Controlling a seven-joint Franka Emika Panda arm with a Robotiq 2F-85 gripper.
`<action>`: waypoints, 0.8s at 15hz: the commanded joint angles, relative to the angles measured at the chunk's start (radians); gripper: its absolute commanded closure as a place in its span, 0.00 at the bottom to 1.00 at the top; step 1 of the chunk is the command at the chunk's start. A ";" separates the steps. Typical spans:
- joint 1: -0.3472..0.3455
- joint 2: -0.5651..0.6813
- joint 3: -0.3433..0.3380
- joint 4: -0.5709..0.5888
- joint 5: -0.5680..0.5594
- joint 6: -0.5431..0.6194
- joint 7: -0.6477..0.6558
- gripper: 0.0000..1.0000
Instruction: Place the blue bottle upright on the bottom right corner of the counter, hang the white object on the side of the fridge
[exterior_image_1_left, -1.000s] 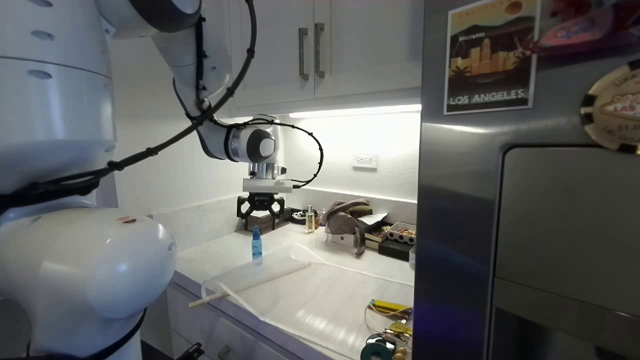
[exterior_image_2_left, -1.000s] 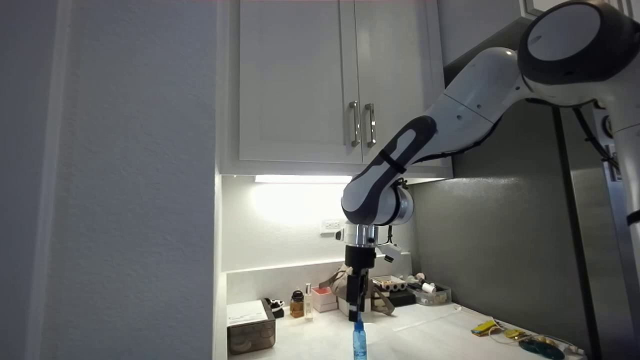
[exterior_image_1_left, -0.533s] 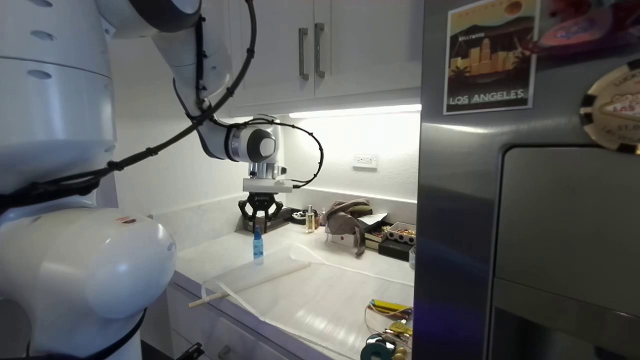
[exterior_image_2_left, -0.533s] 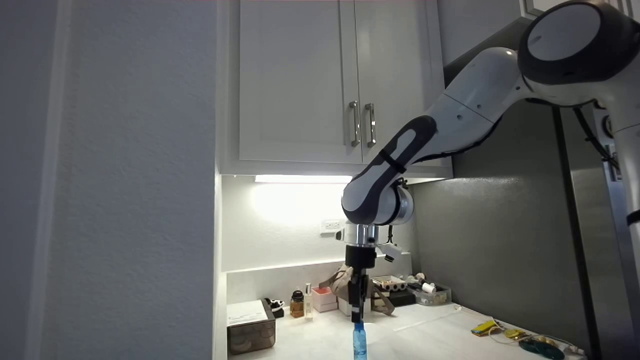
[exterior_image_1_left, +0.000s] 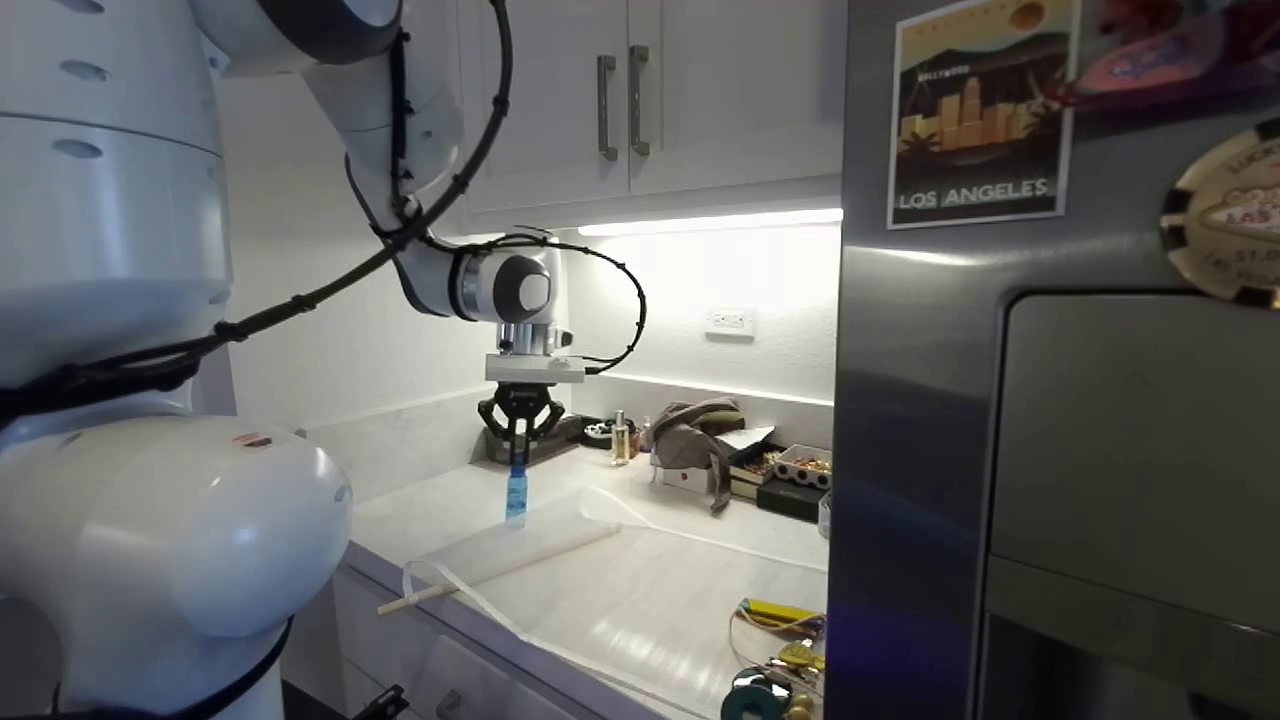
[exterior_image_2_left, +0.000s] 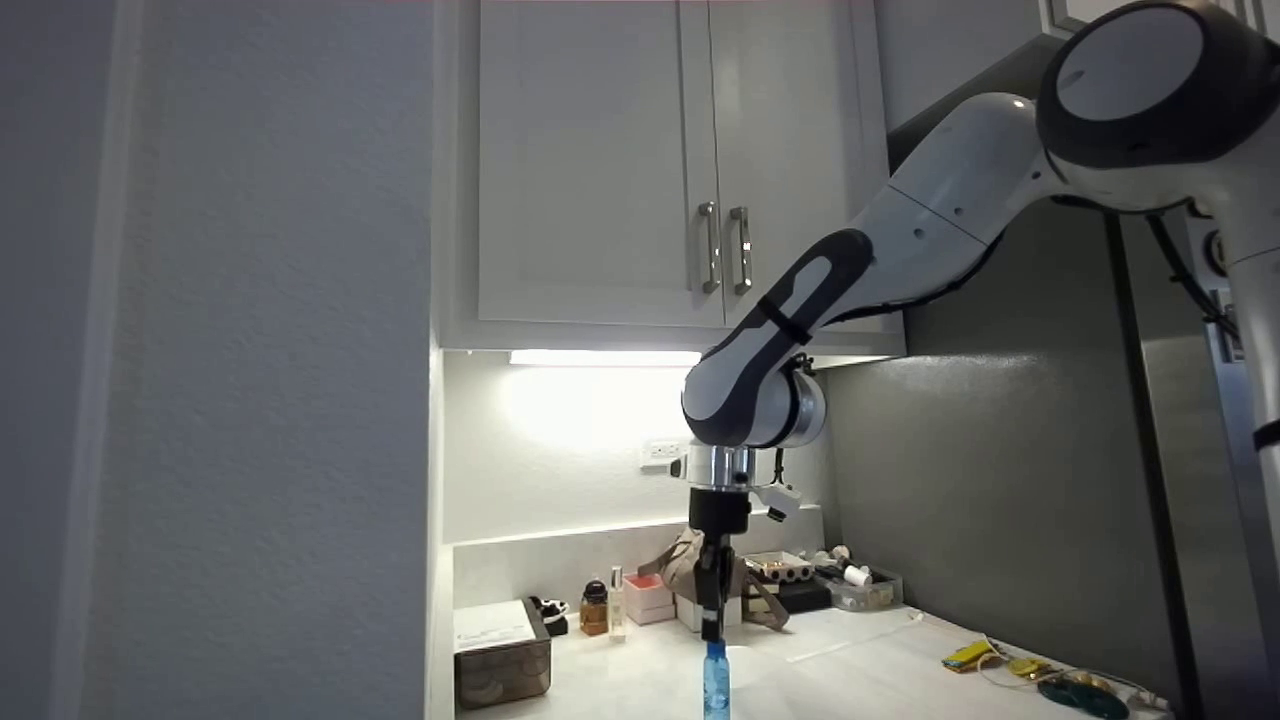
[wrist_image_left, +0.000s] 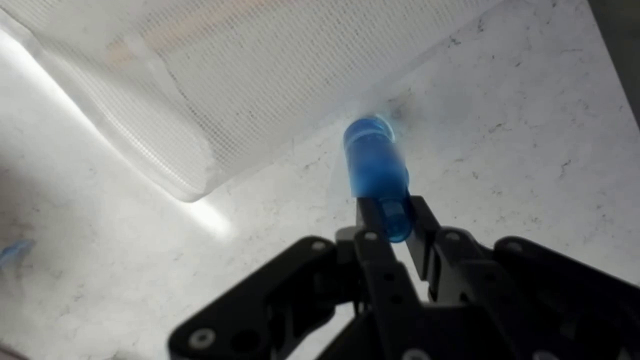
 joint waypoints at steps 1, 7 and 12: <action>-0.009 0.014 0.024 0.022 -0.011 -0.036 0.014 0.95; 0.013 0.079 0.073 0.105 -0.098 -0.082 0.045 0.95; 0.035 0.167 0.117 0.209 -0.186 -0.087 0.073 0.95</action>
